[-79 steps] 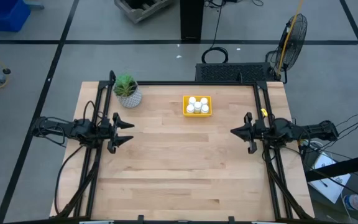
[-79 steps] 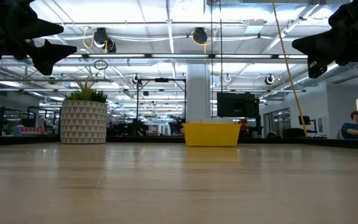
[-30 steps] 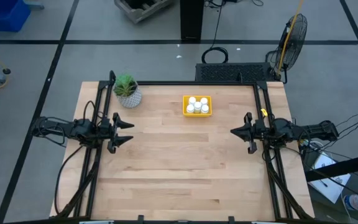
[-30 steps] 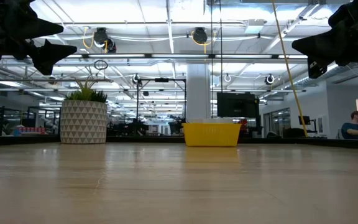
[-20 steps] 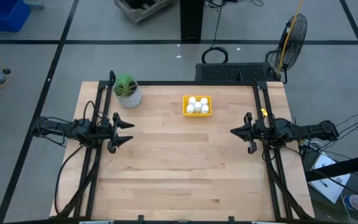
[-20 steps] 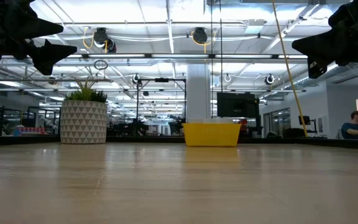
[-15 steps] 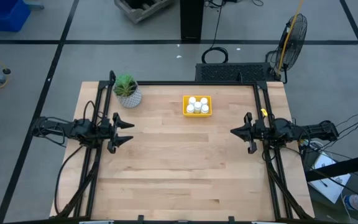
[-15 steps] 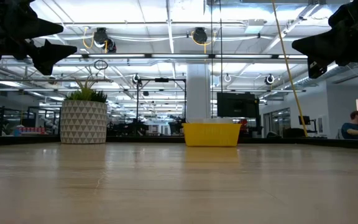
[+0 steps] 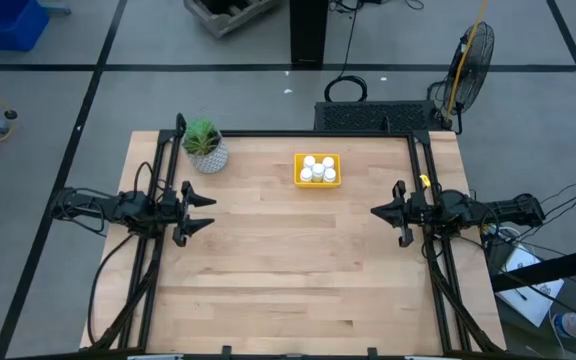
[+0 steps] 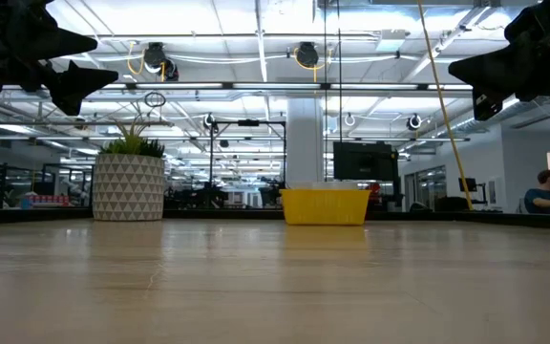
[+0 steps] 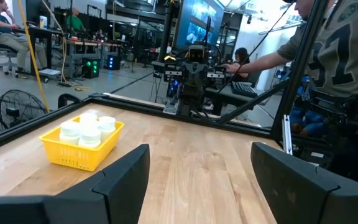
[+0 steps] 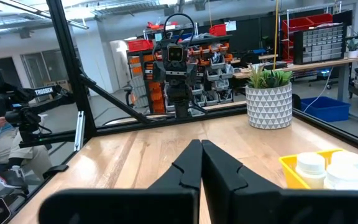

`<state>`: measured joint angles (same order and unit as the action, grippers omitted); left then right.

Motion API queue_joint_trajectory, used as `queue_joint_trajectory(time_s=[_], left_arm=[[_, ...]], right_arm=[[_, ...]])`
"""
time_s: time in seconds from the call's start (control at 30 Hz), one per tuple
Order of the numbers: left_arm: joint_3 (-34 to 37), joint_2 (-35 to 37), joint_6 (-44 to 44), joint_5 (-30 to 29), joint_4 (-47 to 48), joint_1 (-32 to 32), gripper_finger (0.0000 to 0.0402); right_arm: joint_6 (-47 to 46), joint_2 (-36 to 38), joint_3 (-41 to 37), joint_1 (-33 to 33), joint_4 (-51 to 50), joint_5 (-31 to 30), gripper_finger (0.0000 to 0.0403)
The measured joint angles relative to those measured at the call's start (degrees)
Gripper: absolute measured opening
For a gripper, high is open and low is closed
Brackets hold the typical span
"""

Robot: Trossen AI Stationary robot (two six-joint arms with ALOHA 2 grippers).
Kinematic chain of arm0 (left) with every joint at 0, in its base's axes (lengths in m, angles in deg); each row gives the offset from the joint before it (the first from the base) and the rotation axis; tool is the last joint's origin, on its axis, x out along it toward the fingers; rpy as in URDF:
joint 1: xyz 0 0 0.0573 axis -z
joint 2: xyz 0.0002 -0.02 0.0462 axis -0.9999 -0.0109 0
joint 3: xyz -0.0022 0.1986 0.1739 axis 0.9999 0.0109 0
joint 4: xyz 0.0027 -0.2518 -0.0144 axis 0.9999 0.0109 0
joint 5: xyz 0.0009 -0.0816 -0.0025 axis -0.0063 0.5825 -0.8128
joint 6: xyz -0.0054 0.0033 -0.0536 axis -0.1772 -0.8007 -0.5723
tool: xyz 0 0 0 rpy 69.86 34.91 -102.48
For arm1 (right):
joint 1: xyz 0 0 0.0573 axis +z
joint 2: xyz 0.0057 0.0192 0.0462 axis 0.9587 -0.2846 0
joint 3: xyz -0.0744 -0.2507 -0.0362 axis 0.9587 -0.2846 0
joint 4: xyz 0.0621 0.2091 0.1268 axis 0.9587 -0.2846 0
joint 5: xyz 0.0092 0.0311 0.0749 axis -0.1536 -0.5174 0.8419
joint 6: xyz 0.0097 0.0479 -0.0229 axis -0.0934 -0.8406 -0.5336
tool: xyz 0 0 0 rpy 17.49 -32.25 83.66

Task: Pick and place pill bottles into a basket
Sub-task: Return to Home Position

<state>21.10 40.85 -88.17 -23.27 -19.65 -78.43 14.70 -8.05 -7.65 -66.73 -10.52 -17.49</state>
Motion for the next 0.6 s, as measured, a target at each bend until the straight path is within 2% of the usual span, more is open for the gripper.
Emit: queue_joint_trajectory(time_s=[0.6], left_arm=[[0.0, 0.0, 0.0, 0.0, 0.0, 0.0, 0.0284]], right_arm=[[0.0, 0.0, 0.0, 0.0, 0.0, 0.0, 0.0]])
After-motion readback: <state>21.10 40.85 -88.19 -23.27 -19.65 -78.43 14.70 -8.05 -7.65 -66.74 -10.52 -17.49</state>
